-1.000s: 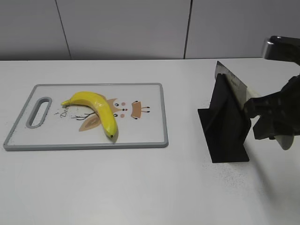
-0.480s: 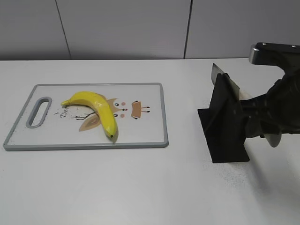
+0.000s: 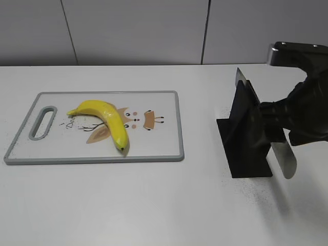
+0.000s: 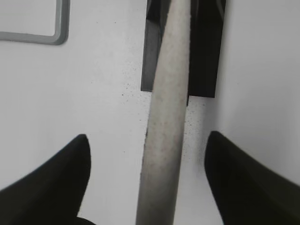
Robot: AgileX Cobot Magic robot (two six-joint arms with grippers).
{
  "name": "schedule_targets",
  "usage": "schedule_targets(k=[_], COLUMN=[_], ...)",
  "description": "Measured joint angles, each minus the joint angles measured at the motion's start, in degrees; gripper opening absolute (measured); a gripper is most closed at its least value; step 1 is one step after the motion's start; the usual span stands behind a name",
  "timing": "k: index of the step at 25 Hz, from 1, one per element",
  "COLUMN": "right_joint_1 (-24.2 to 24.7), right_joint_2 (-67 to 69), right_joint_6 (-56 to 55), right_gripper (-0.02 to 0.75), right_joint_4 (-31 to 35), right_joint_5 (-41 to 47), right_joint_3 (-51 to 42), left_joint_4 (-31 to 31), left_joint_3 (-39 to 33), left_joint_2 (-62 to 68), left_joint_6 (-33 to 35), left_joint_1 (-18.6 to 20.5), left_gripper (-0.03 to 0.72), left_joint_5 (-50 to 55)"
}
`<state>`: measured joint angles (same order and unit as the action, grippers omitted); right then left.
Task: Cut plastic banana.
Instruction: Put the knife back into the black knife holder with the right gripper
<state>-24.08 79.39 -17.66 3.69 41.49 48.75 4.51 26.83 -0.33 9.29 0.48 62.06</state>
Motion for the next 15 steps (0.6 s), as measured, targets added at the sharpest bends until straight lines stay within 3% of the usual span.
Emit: schedule_targets(k=[3, 10, 15], right_joint_1=[0.0, 0.0, 0.0], right_joint_2=[-0.6, -4.9, -13.1], right_joint_6=[0.6, 8.3, 17.7], right_gripper=[0.607, 0.610, 0.603], right_joint_4=[0.0, 0.0, 0.0], right_joint_5=[1.5, 3.6, 7.5], right_joint_3=[2.2, 7.9, 8.4], left_joint_4=[0.0, 0.0, 0.0], left_joint_3=[0.0, 0.0, 0.0], left_joint_2=[0.0, 0.0, 0.0], left_joint_6=[0.0, 0.0, 0.0], left_joint_1=[0.0, 0.0, 0.0], left_gripper=[0.526, 0.528, 0.604], left_joint_5=[0.0, 0.0, 0.0])
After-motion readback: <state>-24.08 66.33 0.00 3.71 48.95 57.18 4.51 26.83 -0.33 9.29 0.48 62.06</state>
